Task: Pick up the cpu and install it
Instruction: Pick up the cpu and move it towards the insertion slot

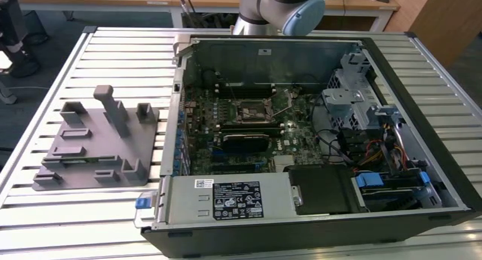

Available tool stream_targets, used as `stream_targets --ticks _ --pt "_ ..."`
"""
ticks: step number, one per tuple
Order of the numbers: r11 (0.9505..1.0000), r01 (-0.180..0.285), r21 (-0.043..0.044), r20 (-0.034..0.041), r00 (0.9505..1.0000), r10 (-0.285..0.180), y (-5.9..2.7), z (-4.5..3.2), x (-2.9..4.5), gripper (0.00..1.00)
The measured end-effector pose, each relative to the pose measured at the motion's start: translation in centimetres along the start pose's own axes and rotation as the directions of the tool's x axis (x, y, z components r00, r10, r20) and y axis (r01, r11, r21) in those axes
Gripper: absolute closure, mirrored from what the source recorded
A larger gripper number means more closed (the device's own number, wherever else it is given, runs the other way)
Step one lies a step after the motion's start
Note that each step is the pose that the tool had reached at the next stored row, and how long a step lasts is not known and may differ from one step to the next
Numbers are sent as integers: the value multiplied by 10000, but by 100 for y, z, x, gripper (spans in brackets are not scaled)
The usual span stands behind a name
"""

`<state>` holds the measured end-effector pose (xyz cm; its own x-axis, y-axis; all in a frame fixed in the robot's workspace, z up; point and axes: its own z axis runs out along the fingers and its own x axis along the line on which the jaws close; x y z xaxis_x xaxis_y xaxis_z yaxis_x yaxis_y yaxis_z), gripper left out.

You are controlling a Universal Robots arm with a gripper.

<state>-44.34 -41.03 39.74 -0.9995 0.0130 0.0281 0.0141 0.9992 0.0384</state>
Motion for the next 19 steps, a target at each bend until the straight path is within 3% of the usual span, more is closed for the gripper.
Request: stream_targets --ticks 3,6,19 --pt "10000 0 1 -2 10000 0 5 -121 2 46" --pt "10000 -5 0 0 10000 5 5 -130 -51 46" --pt "10000 -6 0 -1 10000 6 13 -141 -591 46"
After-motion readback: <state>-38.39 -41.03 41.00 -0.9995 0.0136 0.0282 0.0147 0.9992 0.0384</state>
